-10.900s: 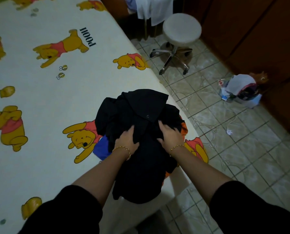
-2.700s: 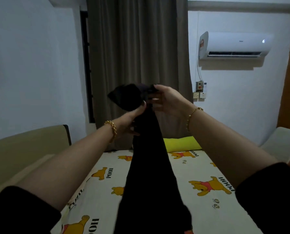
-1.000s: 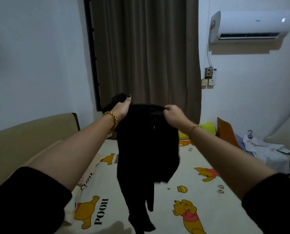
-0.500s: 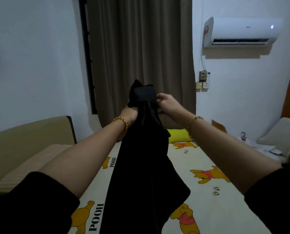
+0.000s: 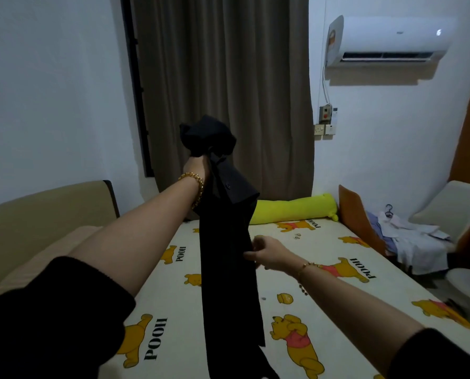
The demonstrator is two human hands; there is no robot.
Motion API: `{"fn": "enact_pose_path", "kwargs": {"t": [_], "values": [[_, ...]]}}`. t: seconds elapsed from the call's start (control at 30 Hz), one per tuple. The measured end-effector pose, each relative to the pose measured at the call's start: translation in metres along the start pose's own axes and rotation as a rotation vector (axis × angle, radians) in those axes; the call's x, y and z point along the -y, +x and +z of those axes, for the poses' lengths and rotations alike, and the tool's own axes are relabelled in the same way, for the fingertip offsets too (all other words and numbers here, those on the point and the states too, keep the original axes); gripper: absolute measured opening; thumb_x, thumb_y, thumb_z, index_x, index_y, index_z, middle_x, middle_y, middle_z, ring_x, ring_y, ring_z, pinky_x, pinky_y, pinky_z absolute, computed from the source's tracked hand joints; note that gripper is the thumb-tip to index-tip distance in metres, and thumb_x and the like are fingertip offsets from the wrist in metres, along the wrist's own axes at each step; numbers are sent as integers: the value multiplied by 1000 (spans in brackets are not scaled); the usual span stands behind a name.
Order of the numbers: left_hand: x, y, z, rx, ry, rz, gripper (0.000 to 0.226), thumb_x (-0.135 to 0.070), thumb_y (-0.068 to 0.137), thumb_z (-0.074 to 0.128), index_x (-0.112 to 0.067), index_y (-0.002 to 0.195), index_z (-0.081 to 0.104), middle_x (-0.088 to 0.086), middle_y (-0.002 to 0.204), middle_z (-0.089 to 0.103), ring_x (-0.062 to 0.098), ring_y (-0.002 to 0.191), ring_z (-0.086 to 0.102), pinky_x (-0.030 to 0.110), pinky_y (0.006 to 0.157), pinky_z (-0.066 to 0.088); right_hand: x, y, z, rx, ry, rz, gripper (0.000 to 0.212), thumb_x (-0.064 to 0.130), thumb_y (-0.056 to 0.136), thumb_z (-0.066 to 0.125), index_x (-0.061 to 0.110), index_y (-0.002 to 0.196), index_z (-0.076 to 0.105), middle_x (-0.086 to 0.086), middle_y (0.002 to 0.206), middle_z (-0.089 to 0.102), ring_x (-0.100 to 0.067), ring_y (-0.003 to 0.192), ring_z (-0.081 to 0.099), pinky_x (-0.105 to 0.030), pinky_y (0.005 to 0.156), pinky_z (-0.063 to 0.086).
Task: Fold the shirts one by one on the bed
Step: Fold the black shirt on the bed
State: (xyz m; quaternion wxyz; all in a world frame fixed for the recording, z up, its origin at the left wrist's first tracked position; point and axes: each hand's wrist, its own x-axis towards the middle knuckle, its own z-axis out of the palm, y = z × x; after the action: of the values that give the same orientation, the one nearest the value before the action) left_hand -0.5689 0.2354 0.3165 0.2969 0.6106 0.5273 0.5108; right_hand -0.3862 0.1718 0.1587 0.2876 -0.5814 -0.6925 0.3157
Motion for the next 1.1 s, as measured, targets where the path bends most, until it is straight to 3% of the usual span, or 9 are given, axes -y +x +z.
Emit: {"fn": "enact_pose_path", "kwargs": {"t": [0.1, 0.27, 0.4, 0.5, 0.6, 0.67, 0.77, 0.87, 1.1], "values": [[4, 3, -8, -53, 49, -19, 41, -17, 102, 31, 11, 124, 50, 30, 129, 51, 40, 121, 47, 40, 101, 37, -17, 16, 1, -173, 69, 82, 15, 16, 91, 54, 6, 95, 64, -12, 87, 67, -26, 81, 63, -39, 68, 49], [21, -4, -29, -32, 257, -63, 43, -16, 104, 25, 9, 135, 40, 28, 139, 42, 39, 129, 41, 41, 107, 34, 11, 21, -29, -405, 326, 78, 20, 13, 98, 37, 7, 104, 56, -2, 77, 54, -15, 69, 50, -27, 57, 37], [53, -3, -43, 76, 162, -212, 60, -42, 97, 42, -2, 141, 38, 18, 140, 46, 35, 124, 47, 41, 105, 39, 41, 19, -67, -475, 67, -119, 18, 15, 97, 46, 10, 84, 57, 4, 68, 50, -15, 76, 49, -26, 64, 34], [72, -18, -59, 280, 379, -409, 41, -37, 95, 43, -4, 117, 53, 13, 103, 64, 31, 91, 61, 35, 76, 51, 65, 16, -95, -424, -36, -187, 19, 23, 95, 52, 13, 87, 66, 5, 70, 58, -7, 62, 50, -23, 57, 37], [77, -29, -67, 595, 756, -528, 25, -25, 95, 44, -11, 111, 56, 6, 114, 62, 21, 99, 59, 39, 84, 50, 92, 11, -113, -354, -101, -248, 18, 24, 95, 55, 14, 99, 70, 2, 82, 65, -2, 62, 53, -16, 58, 40], [72, -32, -59, 674, 886, -441, 25, -16, 93, 49, -12, 116, 56, 3, 124, 59, 18, 109, 57, 41, 91, 48, 109, 9, -114, -303, -169, -297, 19, 22, 94, 56, 13, 104, 70, 0, 91, 67, -2, 71, 57, -16, 66, 45], [55, -37, -35, 746, 604, -255, 41, -11, 92, 53, -20, 131, 44, 5, 127, 55, 18, 116, 52, 44, 97, 40, 128, 12, -105, -258, -285, -340, 20, 22, 93, 59, 16, 107, 71, 3, 99, 67, -4, 86, 60, -14, 76, 47], [37, -45, -13, 754, 221, -107, 28, -13, 92, 55, -20, 117, 48, 0, 104, 58, 12, 91, 55, 29, 81, 46, 141, 15, -91, -236, -347, -396, 17, 23, 91, 62, 19, 103, 73, 5, 95, 69, -2, 82, 60, -9, 67, 45], [45, -56, 20, 552, -3, 18, 19, -6, 89, 59, -4, 108, 55, 6, 87, 58, 15, 75, 57, 23, 69, 48, 144, 12, -104, -303, -331, -416, 16, 21, 90, 63, 20, 101, 73, 8, 94, 67, -2, 85, 61, -12, 74, 47]]}}
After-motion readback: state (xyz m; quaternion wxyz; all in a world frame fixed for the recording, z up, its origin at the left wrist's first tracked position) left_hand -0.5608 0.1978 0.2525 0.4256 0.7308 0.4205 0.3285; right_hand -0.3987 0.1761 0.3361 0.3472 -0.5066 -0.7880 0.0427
